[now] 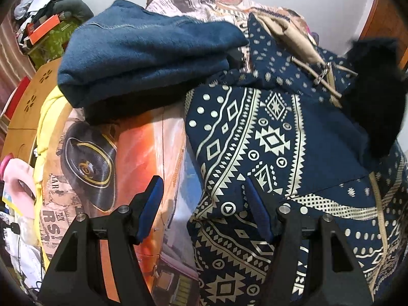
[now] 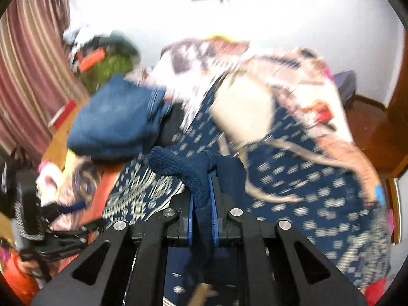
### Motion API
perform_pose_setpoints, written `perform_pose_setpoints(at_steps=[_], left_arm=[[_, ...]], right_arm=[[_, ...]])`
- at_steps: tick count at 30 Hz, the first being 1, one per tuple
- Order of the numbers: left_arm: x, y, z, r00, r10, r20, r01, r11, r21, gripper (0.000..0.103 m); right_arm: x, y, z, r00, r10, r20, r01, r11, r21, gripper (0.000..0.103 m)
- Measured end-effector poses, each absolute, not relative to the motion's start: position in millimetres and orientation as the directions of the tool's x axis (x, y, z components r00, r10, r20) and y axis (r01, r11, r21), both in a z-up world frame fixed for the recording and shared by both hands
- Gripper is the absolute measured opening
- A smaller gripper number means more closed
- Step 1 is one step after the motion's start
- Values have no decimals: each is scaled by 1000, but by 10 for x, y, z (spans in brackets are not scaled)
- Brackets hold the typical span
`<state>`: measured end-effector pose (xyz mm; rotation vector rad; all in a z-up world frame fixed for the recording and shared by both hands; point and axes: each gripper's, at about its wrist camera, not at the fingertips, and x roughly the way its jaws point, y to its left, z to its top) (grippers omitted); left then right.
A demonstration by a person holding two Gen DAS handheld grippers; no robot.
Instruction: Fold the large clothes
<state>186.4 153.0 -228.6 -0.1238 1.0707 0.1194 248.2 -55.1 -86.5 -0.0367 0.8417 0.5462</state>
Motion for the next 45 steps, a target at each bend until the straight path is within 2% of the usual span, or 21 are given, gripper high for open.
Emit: perform_pose_setpoints(at_steps=[4,8,14,19,26,37,45], left_arm=[[1916,1457,-2428,435,2,-900,-140,988,-65,65],[1935,1415,-2484,433,14,-901,-141,989,-52,65],[1920,1492,-2515,432,-14,-902,-165,982,-95,68],[1910,1508,-2528,437,5,-899,-168,983,-76,70],[1912,1442,-2517,447,55,-893,-153,988,-16,71],[1952,1417,-2445,432,88,-897,-155,988,23,72],[2046,1315,-1933,530,83,-844,-128,992,17,72]], right_arm=[[2444,-883,-618,633,408,-658,-430,892,139,10],[2455,-1276,-578,673,364,-644,-352,923,155,9],[2407,-1697,-835,633,346,-693,-255,938,236,9],[2356,-1923,-1225,559,334,-759,-175,942,286,9],[2274,-2287,-1488,522,318,-791,-72,941,331,9],[2133,-2561,-1335,580,231,-781,-9,961,278,14],[2028,-2902,-1025,639,152,-754,39,973,228,14]])
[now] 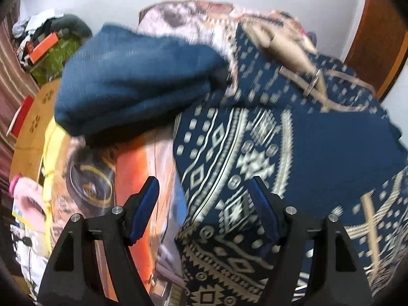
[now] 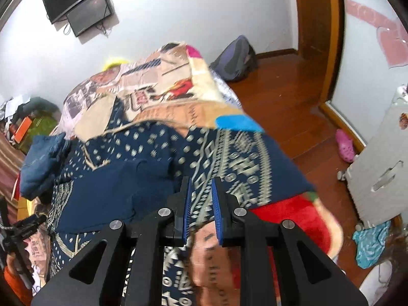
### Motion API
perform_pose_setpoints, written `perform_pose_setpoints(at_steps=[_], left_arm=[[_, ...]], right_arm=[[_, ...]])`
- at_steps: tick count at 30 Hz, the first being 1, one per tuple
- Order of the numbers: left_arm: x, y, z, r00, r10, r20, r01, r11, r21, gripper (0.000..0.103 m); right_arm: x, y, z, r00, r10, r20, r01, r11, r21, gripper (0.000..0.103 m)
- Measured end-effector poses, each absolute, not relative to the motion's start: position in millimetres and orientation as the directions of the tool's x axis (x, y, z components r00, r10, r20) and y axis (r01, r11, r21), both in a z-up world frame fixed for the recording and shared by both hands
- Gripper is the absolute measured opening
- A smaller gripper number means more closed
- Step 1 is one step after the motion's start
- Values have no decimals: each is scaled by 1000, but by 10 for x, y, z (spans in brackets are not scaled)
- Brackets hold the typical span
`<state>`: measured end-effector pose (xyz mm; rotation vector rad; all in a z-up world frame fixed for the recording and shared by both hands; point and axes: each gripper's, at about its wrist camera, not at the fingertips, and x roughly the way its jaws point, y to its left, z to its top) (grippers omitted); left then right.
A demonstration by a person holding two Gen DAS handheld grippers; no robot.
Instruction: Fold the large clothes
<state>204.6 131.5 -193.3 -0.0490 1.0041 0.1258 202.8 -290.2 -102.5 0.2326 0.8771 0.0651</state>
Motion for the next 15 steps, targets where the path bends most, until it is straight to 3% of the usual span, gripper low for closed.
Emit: perform_pose_setpoints(at_steps=[5,7,9,12,15], left_arm=[[2148,1113,-1497,618,46,-785,-84,996,-8,72],[2190,1013,-1360,646,24,-763,-61,998,-20,72],[2240,879,-1237,670,1,-742,-32,999,-28,72],[2319,720,-1159,684,-23,-729,2,1000,-29,72],[2408,506,-1146,681,-54,-730,47,998,-30,72]], right_arm=[[1962,-3111,-833,680,88,-728,89,976,201,16],[1936,-3237,-769,696,81,-713,110,970,217,25],[1908,-3341,-735,715,60,-696,138,965,225,47],[1876,-3475,-704,734,-13,-679,199,960,196,64],[1882,-3648,-766,722,-34,-691,241,949,206,65]])
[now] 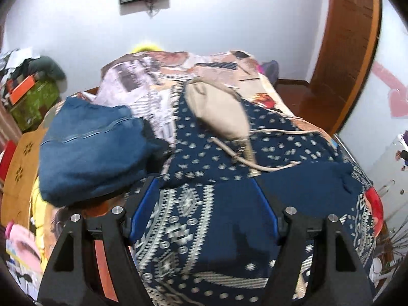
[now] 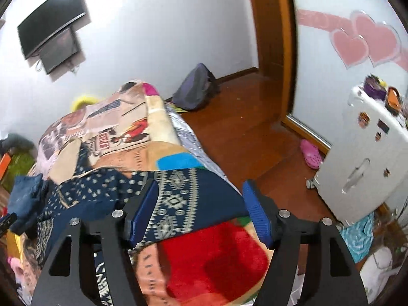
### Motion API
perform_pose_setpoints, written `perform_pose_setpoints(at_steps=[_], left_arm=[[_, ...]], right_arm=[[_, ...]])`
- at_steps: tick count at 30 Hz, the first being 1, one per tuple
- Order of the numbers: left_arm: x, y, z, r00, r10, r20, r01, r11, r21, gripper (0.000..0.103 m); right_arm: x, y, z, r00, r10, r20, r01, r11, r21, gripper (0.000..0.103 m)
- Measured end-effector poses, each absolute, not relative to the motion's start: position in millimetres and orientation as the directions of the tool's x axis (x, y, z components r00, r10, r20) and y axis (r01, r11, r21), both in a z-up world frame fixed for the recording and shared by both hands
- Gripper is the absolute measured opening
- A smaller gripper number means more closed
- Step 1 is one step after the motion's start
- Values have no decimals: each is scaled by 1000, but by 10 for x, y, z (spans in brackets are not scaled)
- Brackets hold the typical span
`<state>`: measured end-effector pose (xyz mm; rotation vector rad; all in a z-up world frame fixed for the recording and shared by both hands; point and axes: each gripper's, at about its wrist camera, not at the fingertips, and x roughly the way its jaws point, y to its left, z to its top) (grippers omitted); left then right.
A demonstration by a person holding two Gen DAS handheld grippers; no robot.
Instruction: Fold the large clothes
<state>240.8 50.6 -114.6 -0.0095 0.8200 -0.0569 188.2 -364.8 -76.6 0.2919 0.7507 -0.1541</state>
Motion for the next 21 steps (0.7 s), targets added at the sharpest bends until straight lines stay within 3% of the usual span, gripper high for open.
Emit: perform_pose_setpoints(at_steps=[7,16,20,21], left_arm=[[2492,149,-1302,656,-88,-750,114,993,-17,72],[2566,-98,-1514,600,-94,-795,175,984,16,72],[2576,-145,-1583,585,-95,-805,184,983,18,72],[2580,-158,-1601,582,-94,-808,187,982,20,72]], right_arm=[[2014,-4015,-1318,604,99,-791,326,875,359,65],[2169,-4169,-1896,515,302,-802,375,762,527,65],[2308,-4184,-2029,492,306,-815,395,756,522,67],[2340,-4192,-2048,492,300,-817,398,757,518,72]])
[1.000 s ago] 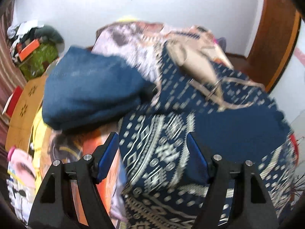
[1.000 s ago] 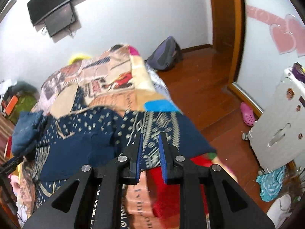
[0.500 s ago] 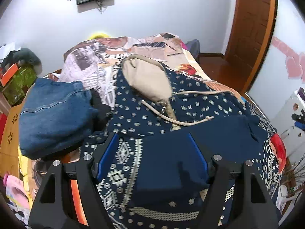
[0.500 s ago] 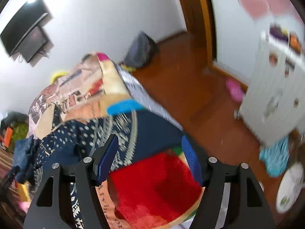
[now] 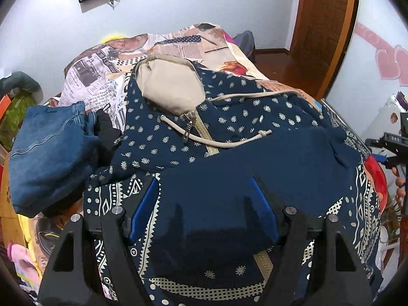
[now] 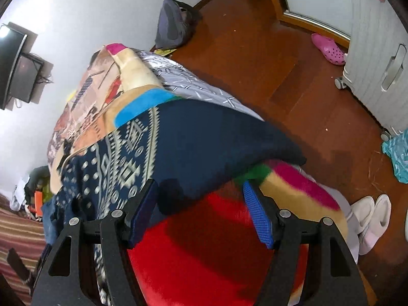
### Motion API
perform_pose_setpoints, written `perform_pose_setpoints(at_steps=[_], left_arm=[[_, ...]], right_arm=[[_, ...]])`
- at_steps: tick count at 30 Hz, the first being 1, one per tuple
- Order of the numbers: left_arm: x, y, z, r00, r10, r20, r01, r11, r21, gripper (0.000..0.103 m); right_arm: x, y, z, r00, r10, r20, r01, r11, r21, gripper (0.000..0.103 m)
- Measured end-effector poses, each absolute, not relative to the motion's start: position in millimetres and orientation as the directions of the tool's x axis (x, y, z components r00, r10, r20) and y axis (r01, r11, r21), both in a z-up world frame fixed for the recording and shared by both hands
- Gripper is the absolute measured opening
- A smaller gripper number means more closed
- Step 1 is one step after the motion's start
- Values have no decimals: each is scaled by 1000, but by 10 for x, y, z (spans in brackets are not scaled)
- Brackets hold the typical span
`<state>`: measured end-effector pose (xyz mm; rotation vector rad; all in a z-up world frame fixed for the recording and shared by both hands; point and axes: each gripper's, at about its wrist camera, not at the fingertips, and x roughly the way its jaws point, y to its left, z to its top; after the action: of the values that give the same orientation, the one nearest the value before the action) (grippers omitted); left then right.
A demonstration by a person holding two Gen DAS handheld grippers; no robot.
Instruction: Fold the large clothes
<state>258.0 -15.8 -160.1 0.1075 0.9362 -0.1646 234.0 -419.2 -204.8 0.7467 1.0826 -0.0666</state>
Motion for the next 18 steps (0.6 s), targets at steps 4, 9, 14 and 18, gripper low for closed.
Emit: perform_pose_setpoints(at_steps=[4,9,14,18], left_arm=[[2594,-178,-1645,574,-90,-814,193,981,28,72],[2617,-123,-1679,570,-87,-817,176,984,18,72],[2615,-46,-1692,570,-77,-818,149,989,11,72],[2582,0,-1669,580,-61,-812,140,990,25,72]], right_arm=[[2541,-4251,-2180,461,261,-848,410,785,464,75],[2666,-4387,-2250,457,282,-844,426,763,485,76],[2702,-4286,-2131,494,211,-844,422,791,444,44],[2688,-4135,-1814,555,171,-814,343,844,412,9]])
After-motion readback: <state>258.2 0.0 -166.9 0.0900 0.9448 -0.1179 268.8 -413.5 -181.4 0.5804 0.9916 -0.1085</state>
